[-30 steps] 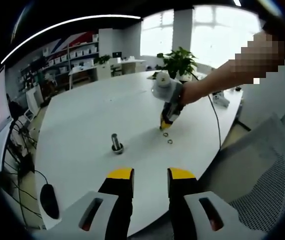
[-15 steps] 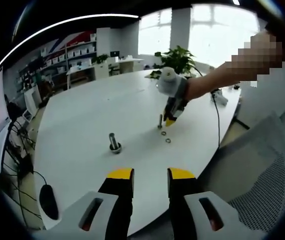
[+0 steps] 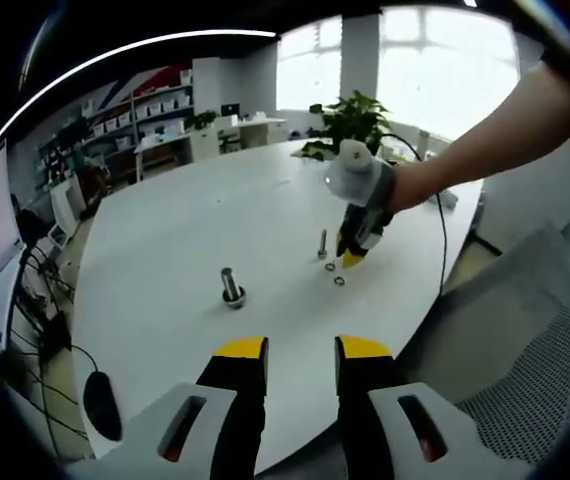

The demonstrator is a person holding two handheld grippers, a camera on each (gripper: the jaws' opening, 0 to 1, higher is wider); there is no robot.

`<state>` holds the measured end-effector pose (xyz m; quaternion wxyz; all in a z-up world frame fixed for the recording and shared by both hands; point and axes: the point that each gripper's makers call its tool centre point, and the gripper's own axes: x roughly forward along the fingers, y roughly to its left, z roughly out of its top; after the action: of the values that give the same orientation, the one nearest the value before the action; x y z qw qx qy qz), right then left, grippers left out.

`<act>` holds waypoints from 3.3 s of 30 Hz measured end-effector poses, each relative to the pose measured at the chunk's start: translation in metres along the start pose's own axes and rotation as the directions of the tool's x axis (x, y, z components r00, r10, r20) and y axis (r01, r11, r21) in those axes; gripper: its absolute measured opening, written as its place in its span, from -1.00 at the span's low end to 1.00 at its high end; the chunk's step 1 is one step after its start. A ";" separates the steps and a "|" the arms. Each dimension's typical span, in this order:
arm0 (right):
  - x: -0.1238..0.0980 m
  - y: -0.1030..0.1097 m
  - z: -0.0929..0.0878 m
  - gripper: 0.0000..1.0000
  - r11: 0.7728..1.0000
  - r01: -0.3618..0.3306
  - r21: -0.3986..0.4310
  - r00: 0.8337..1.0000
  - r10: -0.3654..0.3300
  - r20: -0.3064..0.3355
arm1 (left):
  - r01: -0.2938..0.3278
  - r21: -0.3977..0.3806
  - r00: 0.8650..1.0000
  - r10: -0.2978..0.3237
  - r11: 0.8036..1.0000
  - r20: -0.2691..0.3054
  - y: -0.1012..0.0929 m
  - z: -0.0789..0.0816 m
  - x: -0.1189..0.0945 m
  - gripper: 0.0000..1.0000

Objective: Place the washer onto the threaded stud by aligning its center hole with the stud, sliding it down to the base, and recovering from edge contact or off-axis alignment until the washer reaches the visible bottom stop.

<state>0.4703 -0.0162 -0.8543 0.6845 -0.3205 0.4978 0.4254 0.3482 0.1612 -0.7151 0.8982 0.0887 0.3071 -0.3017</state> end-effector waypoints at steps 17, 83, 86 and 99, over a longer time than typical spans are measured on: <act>0.009 0.022 0.005 -0.59 0.999 -0.039 -0.037 0.999 0.039 -0.017 | -0.006 0.008 1.000 0.006 1.000 0.006 0.000 0.001 -0.001 -0.51; -0.006 0.009 -0.004 -0.72 0.989 0.070 0.130 0.994 -0.080 0.073 | -0.003 -0.017 1.000 0.003 1.000 0.015 0.002 0.002 -0.002 -0.51; -0.013 0.002 -0.005 -0.72 0.986 0.080 0.146 0.992 -0.093 0.087 | -0.006 -0.027 1.000 0.006 1.000 0.020 0.004 0.002 -0.002 -0.51; -0.048 -0.027 0.013 -0.72 0.978 0.147 0.146 0.972 -0.170 0.162 | -0.009 -0.034 1.000 0.010 0.999 0.019 0.004 0.002 -0.003 -0.50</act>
<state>0.4928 -0.0298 -0.8040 0.7768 -0.2748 0.4364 0.3615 0.3497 0.1655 -0.7123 0.9039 0.0721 0.3031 -0.2930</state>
